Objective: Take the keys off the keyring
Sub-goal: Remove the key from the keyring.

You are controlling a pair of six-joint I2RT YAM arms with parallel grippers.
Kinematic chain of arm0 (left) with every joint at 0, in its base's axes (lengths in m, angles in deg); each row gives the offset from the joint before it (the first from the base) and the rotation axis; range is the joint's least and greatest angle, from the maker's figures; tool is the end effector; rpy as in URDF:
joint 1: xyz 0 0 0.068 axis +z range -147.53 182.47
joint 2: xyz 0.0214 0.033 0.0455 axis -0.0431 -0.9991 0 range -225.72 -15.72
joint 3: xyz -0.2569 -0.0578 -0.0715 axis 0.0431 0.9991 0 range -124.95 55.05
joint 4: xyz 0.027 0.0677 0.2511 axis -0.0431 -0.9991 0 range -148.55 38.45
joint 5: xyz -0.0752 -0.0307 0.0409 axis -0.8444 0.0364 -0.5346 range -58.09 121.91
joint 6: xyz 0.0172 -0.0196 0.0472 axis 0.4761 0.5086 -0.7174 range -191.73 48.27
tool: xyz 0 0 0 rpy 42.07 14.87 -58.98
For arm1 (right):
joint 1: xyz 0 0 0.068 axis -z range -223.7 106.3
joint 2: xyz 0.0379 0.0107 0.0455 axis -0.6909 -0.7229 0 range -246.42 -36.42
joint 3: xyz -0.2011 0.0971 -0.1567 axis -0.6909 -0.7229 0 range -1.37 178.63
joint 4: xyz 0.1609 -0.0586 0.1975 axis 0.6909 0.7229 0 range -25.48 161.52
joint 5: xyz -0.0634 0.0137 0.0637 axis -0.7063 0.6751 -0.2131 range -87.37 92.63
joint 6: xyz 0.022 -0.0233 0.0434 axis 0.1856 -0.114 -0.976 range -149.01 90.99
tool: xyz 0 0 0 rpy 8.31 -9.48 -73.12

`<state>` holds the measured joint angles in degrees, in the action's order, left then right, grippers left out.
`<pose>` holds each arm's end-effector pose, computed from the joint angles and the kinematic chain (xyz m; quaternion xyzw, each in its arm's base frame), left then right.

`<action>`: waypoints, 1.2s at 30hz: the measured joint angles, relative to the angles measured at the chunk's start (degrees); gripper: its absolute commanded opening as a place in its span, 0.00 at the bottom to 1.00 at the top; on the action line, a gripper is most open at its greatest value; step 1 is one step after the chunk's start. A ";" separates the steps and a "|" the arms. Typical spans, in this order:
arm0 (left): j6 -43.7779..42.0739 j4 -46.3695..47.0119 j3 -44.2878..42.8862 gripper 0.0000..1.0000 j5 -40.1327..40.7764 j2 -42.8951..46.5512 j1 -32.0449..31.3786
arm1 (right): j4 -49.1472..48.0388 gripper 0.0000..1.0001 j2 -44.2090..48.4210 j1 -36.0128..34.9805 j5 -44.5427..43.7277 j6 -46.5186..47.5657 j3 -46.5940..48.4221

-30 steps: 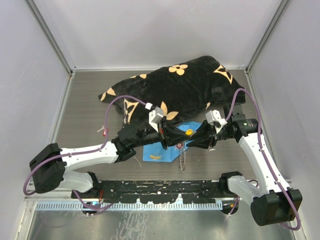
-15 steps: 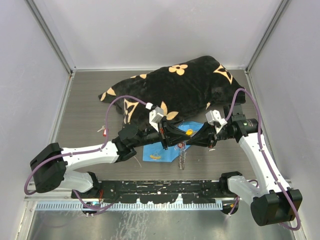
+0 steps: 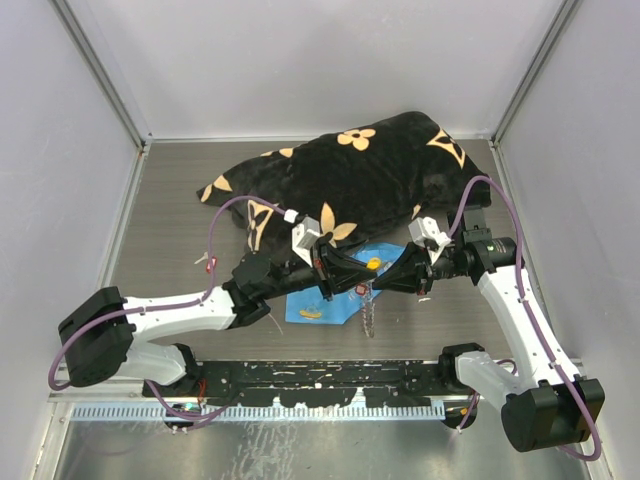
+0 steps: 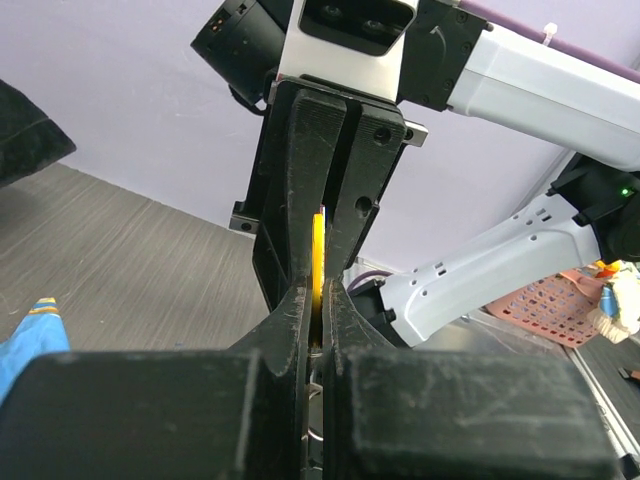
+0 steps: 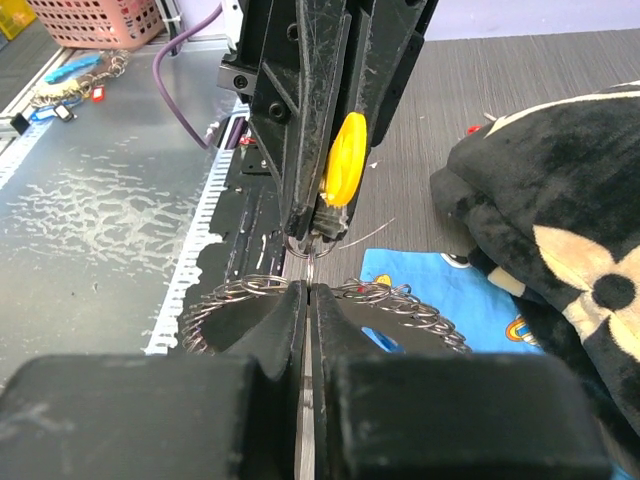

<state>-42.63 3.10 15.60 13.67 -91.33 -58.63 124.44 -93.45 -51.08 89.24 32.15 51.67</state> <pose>0.1303 -0.2592 0.3074 0.2827 0.5192 -0.6329 0.5000 0.1524 0.0557 0.3094 -0.5271 0.4987 0.5217 0.4487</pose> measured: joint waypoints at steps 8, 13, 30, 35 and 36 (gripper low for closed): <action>0.02 4.76 3.41 0.00 2.23 0.00 0.00 | -0.33 0.01 0.00 0.00 -1.66 -1.14 0.13; 0.00 8.57 6.58 0.00 3.69 0.00 0.00 | -0.28 0.01 0.00 -0.02 -2.82 -1.40 1.25; -0.17 11.34 11.23 0.31 5.62 0.85 -0.04 | 0.61 0.01 -0.63 -1.22 -4.92 -1.33 2.84; -0.31 10.97 14.69 0.43 6.78 5.84 0.00 | 1.79 0.01 -0.76 -2.34 -7.50 -0.22 4.04; -0.52 10.73 15.41 0.44 7.06 7.30 0.00 | 2.27 0.01 -0.76 -2.71 -8.15 0.26 4.48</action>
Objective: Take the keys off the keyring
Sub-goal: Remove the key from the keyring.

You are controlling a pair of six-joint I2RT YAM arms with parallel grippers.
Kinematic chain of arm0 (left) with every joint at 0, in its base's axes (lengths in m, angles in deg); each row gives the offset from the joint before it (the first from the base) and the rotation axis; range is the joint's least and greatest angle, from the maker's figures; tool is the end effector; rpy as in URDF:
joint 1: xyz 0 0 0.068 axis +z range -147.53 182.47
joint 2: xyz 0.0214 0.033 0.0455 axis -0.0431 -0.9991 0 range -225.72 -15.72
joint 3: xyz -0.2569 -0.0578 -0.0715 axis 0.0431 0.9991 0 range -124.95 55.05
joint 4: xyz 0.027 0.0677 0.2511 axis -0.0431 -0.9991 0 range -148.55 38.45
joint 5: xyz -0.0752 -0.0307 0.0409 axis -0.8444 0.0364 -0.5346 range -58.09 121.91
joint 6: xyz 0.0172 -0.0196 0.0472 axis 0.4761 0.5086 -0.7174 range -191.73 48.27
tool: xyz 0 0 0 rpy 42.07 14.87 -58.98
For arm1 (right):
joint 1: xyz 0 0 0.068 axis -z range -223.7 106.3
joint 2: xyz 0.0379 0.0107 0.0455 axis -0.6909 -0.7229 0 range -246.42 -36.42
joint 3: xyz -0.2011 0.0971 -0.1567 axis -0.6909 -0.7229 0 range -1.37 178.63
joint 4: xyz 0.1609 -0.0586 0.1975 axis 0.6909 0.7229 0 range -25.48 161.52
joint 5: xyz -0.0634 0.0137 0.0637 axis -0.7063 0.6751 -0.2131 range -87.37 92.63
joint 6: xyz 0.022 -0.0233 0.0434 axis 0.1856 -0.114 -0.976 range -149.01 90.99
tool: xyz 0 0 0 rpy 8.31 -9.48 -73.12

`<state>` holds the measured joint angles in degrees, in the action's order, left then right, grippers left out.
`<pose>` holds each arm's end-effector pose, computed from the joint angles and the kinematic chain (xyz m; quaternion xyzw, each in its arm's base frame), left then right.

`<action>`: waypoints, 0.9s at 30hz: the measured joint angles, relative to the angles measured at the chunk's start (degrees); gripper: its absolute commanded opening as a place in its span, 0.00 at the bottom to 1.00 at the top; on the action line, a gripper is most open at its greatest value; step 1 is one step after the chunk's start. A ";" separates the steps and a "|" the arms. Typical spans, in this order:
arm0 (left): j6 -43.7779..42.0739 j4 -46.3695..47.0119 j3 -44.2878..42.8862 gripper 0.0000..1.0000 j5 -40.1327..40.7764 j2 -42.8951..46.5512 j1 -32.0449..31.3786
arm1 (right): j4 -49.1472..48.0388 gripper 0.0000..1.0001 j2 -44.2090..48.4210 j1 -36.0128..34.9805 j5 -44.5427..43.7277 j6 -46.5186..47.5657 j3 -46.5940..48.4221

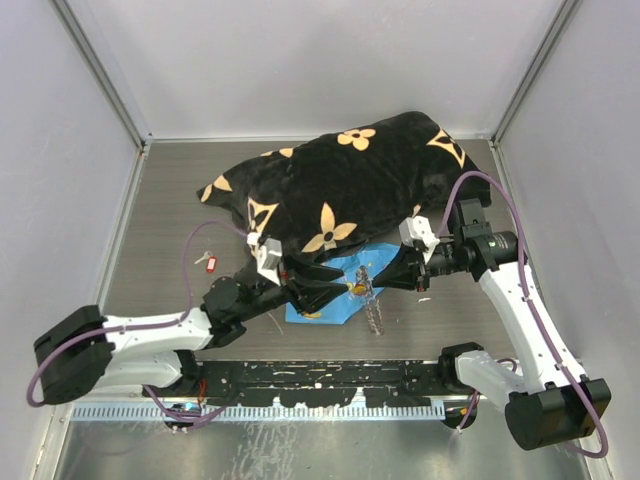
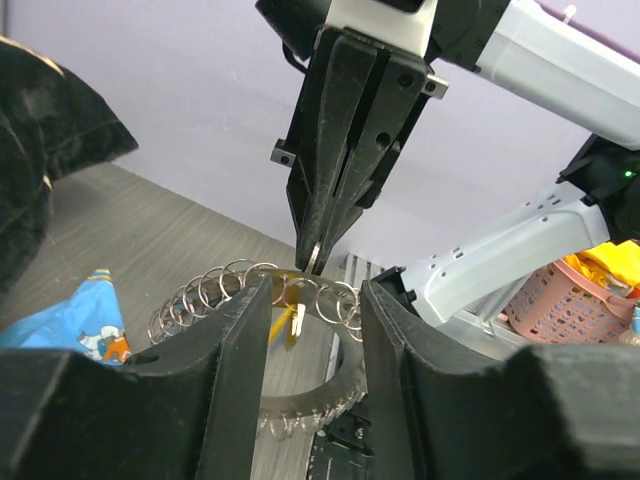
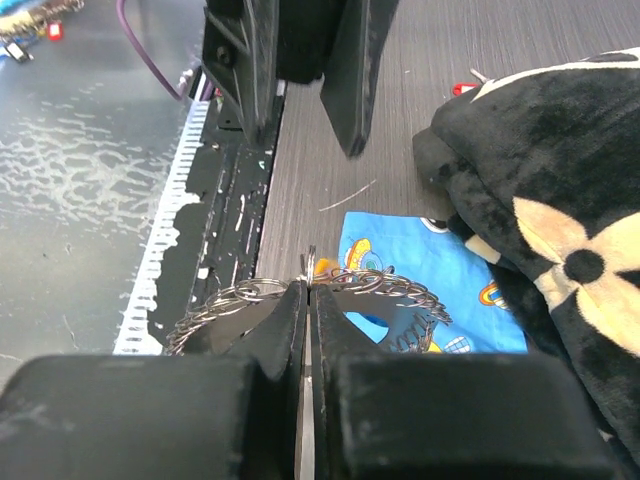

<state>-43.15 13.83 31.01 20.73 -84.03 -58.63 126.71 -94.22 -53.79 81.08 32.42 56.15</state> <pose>0.1106 -0.2147 0.2701 0.2348 0.5180 -0.6178 0.5431 0.1534 0.0628 0.3237 -0.5617 0.5227 0.4738 0.4322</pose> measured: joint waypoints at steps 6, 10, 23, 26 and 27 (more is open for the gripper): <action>-4.44 -12.92 1.84 0.46 0.72 14.34 0.00 | 3.93 0.01 -0.83 -4.50 -7.74 4.72 3.85; -9.11 -24.28 -0.50 0.46 -0.09 19.69 -0.02 | 6.71 0.01 -2.47 -8.57 -15.08 8.09 7.34; -29.29 -31.63 -6.95 0.45 -0.17 6.08 -7.74 | 13.64 0.01 -5.64 -16.74 -33.03 15.04 16.24; -32.26 -29.73 -7.37 0.42 1.92 3.32 -7.82 | 14.34 0.01 -5.64 -17.16 -33.97 15.26 16.24; -32.79 -28.94 -7.45 0.41 2.47 2.71 -7.82 | 14.47 0.01 -5.64 -17.20 -33.97 15.28 16.24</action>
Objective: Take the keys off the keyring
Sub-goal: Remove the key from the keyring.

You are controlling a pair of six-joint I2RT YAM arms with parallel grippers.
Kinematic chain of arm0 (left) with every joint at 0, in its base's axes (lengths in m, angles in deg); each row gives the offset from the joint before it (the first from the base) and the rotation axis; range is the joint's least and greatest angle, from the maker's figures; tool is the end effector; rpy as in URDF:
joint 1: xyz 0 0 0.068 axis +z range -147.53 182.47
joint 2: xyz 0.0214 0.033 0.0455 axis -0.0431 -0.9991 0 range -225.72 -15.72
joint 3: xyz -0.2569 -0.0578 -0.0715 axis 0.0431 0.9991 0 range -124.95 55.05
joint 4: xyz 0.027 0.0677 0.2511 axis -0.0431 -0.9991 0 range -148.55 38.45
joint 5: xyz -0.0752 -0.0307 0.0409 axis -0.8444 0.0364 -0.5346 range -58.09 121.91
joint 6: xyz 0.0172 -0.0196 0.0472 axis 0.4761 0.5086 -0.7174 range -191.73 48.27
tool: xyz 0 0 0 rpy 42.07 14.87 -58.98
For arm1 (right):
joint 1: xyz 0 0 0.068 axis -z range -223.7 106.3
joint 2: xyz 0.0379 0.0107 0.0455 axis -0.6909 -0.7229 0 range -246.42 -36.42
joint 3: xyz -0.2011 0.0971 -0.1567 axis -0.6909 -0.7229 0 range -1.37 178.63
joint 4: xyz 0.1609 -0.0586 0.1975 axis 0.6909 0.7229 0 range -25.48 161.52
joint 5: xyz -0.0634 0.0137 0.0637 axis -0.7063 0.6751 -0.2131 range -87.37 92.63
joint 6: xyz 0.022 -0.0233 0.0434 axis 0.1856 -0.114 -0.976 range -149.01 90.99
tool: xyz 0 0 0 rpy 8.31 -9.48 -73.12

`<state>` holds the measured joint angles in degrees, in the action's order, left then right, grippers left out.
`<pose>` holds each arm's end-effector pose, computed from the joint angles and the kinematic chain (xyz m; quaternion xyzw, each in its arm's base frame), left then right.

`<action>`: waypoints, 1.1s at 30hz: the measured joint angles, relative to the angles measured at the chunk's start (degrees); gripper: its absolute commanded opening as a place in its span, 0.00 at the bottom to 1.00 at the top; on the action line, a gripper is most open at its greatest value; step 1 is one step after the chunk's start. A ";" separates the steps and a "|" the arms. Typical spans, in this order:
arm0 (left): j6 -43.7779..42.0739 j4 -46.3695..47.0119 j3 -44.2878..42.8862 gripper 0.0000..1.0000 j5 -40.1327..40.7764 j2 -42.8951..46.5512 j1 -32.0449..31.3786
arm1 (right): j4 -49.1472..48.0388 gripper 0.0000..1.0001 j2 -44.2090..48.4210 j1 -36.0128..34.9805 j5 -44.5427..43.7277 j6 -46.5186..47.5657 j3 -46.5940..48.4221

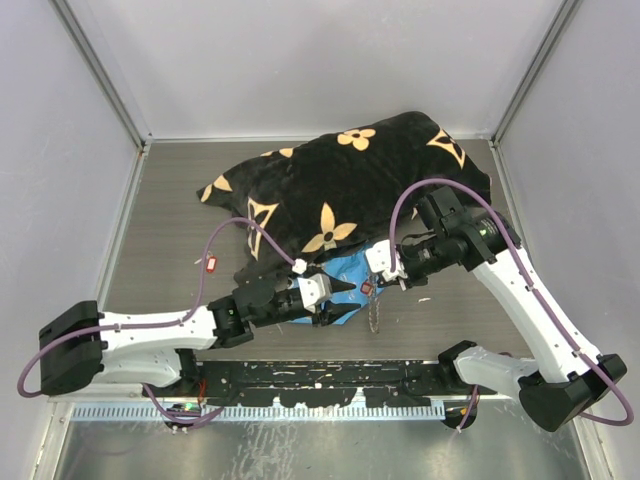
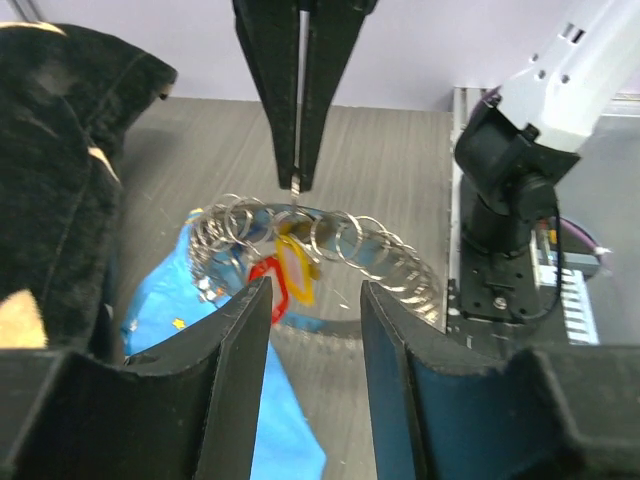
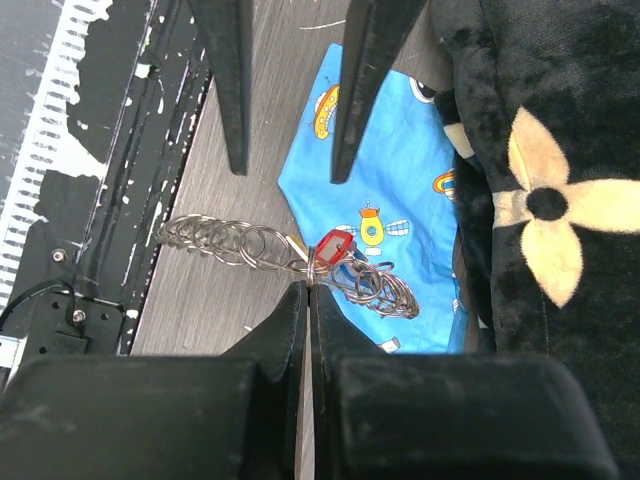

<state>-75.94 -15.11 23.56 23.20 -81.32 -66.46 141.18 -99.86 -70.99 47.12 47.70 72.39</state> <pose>0.0872 -0.2414 0.2707 0.4555 0.5220 -0.4294 0.5794 0.1414 0.1011 0.3615 -0.7616 0.4966 0.2573 0.3273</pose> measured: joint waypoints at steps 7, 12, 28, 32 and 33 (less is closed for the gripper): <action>-1.22 4.72 -0.24 0.37 2.19 -3.19 0.00 | 0.15 0.01 0.04 0.00 0.66 0.17 -0.26; -0.96 6.60 -0.61 0.37 2.45 -4.74 0.00 | 0.15 0.01 0.04 0.00 0.98 0.17 -0.70; 0.83 8.33 -3.28 0.32 0.33 -6.19 0.00 | 0.13 0.01 0.04 0.00 2.14 0.15 -0.92; 0.90 8.33 -3.39 0.29 0.33 -6.58 -0.02 | 0.15 0.01 0.04 0.00 2.36 0.15 -0.92; 0.90 8.31 -3.52 0.29 0.33 -6.73 -0.02 | 0.13 0.01 0.04 0.00 2.43 0.15 -0.92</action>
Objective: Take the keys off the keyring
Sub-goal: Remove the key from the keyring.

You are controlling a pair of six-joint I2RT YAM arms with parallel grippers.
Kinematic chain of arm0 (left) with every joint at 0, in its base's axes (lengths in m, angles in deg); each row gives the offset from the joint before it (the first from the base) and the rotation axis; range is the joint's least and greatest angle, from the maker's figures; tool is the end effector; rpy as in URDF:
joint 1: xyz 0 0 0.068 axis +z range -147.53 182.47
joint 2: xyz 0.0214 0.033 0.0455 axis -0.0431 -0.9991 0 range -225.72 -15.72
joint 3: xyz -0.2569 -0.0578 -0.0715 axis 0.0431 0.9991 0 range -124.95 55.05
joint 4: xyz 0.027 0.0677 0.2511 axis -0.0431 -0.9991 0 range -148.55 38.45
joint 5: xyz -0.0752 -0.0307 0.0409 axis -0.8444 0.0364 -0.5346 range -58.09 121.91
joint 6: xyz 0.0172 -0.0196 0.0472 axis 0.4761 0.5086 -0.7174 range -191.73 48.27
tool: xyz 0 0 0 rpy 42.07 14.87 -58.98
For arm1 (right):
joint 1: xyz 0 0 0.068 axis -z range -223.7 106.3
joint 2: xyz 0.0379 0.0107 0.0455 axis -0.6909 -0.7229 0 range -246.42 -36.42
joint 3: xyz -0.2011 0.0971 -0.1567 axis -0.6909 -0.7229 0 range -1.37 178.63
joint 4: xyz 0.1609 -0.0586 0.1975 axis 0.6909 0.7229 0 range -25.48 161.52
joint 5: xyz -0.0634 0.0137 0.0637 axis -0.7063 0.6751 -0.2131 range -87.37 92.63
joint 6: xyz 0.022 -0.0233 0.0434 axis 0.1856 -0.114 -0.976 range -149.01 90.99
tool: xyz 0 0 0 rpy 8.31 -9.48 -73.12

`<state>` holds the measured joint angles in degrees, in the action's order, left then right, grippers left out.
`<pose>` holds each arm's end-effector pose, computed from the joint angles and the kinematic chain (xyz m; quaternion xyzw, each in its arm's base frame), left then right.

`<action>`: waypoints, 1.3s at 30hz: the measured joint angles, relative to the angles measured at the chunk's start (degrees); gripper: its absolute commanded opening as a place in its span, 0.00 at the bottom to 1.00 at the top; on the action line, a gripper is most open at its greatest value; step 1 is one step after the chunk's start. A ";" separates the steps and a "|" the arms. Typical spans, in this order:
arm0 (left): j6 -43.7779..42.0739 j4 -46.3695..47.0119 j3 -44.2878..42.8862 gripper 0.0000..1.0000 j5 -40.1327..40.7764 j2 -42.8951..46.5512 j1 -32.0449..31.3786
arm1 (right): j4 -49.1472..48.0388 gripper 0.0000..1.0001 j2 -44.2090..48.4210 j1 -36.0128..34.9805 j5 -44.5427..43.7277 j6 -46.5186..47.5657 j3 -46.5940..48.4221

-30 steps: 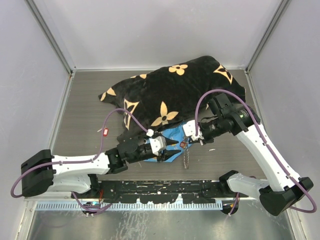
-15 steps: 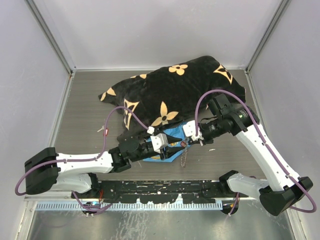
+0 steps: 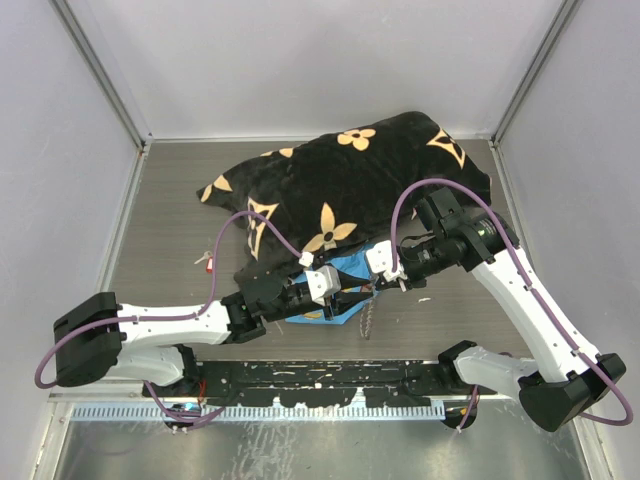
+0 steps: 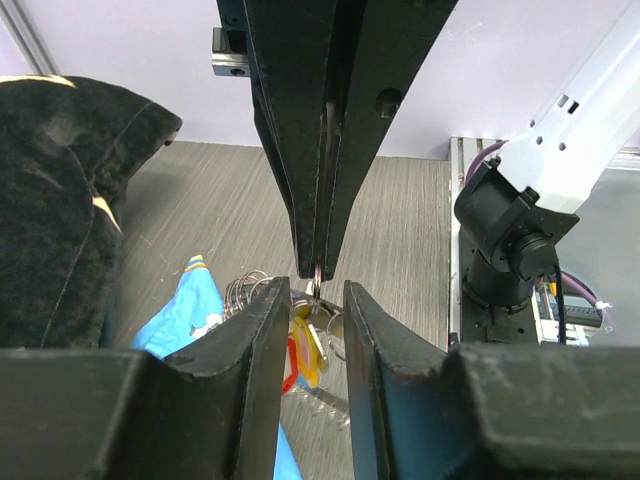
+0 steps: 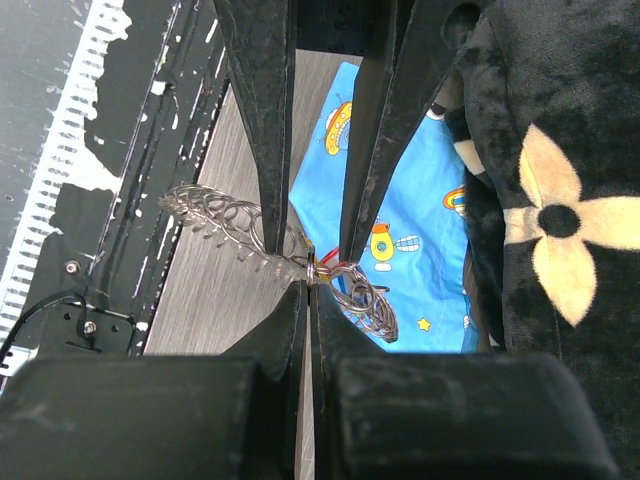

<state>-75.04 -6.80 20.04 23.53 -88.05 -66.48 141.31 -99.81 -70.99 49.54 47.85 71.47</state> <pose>0.0955 -0.2627 0.2784 0.4324 0.4991 -0.4467 0.6037 0.1404 0.1018 0.3582 -0.7576 0.4912 0.2788 0.3272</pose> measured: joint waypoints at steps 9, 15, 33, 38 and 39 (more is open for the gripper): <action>0.09 -0.31 -1.75 0.22 0.04 -1.62 0.00 | 0.02 0.01 0.00 0.00 0.44 0.00 0.00; 0.07 -0.96 -1.77 0.23 0.02 -2.27 0.00 | 0.04 0.01 0.00 0.02 0.55 0.00 0.00; 0.87 -1.79 -1.99 0.24 -0.46 -2.27 0.00 | 0.04 0.01 0.00 0.11 0.59 0.00 0.00; 0.94 -2.10 -2.01 0.24 -1.07 -2.23 0.00 | 0.04 0.01 0.02 0.35 0.81 0.00 0.00; 0.94 -2.19 -2.01 0.25 -1.22 -2.23 0.00 | 0.07 0.01 0.02 0.42 0.90 0.00 0.00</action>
<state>-74.10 -8.99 18.03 22.30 -90.28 -66.48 141.38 -99.79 -70.58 50.44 47.85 71.47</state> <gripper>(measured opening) 0.240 0.064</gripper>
